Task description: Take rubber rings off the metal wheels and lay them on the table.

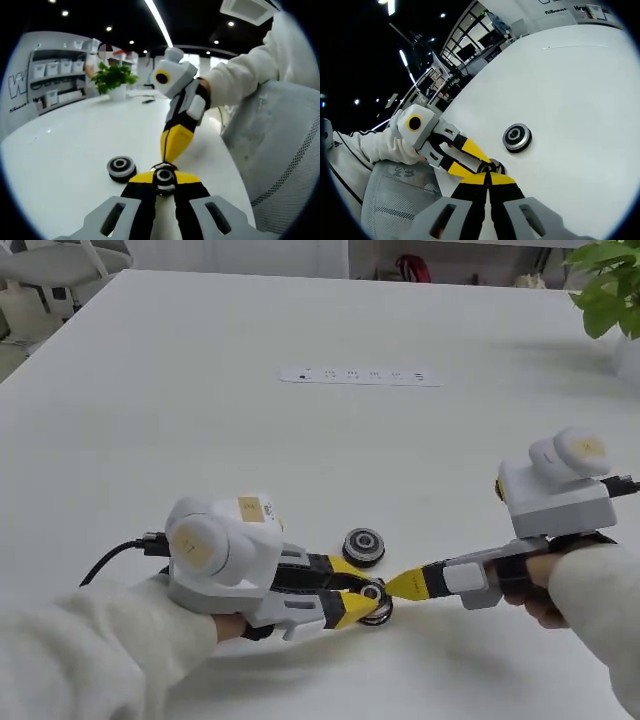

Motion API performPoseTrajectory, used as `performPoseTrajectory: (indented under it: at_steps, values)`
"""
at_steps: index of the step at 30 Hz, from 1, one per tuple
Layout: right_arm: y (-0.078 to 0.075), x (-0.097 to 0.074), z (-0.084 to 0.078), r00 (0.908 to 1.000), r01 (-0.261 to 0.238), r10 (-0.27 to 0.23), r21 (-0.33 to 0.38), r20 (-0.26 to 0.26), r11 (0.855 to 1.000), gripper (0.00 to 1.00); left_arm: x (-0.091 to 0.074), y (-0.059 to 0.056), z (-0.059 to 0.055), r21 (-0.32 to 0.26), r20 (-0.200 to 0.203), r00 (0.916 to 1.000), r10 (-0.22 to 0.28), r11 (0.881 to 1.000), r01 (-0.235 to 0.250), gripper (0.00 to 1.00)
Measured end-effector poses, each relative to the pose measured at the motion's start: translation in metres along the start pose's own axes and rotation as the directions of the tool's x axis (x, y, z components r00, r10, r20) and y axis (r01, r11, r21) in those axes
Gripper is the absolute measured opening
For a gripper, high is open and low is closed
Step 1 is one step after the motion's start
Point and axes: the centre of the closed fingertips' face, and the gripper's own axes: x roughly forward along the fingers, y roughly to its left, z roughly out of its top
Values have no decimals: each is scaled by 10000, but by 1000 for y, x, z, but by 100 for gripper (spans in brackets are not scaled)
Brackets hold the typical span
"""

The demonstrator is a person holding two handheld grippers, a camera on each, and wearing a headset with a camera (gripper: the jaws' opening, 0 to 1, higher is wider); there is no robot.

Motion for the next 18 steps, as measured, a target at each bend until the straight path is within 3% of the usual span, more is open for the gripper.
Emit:
performPoseTrajectory:
  at_steps: [15, 17, 18]
  values:
    - [6, 1, 3, 9998, -183, 183, -107, 49, 9998, 0, 1, 1, -1, 90, -37, 10000, 7, 10000, -6, 13]
    - [14, 1, 8, 9981, -562, 563, -43, 253, 9984, 0, 1, 1, -1, 92, -54, 10000, 27, 10000, -26, 13]
    - [18, 0, 25, 9910, -720, 717, -15, 1133, 9974, 0, 1, 1, -1, 92, -59, 10000, 21, 10000, -21, 13]
